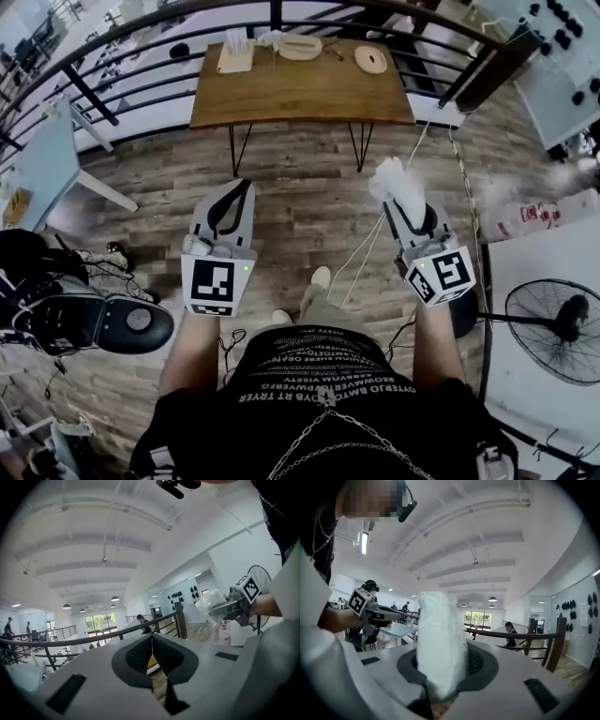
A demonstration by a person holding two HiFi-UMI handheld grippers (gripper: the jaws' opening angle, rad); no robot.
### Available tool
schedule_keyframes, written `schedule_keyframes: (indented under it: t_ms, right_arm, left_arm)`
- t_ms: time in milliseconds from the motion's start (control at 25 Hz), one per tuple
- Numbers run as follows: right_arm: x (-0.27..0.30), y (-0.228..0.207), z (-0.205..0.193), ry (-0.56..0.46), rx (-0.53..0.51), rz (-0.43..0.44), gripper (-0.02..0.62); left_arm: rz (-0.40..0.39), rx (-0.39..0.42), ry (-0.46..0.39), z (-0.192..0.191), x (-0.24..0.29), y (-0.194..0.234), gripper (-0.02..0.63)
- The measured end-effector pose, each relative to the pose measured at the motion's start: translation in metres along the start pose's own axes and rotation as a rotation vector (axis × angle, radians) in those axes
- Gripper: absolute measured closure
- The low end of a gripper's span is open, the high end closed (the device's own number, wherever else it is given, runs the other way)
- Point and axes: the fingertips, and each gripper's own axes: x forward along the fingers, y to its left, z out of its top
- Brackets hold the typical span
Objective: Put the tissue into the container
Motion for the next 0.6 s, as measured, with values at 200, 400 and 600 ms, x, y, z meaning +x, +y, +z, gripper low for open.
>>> schedule_keyframes:
  t_ms: [200,400,600]
  right_arm:
    - [0.015,-0.034,0.003,-0.039,-0.002,-0.007,0.475]
    - [0.043,-0.075,0.010,-0.063,-0.001,0.017,0.474]
    - [0.057,-0.120,0.018,-0.084,-0.008,0.056,0.475]
  left_arm:
    - [0.012,-0.001,-0.002,0.010,0.037,0.008,0.577]
    - [0.028,0.009,-0.022,0.032,0.080,0.014,0.577]
    - [0.040,-0.016,-0.038,0.052,0.116,0.006,0.577]
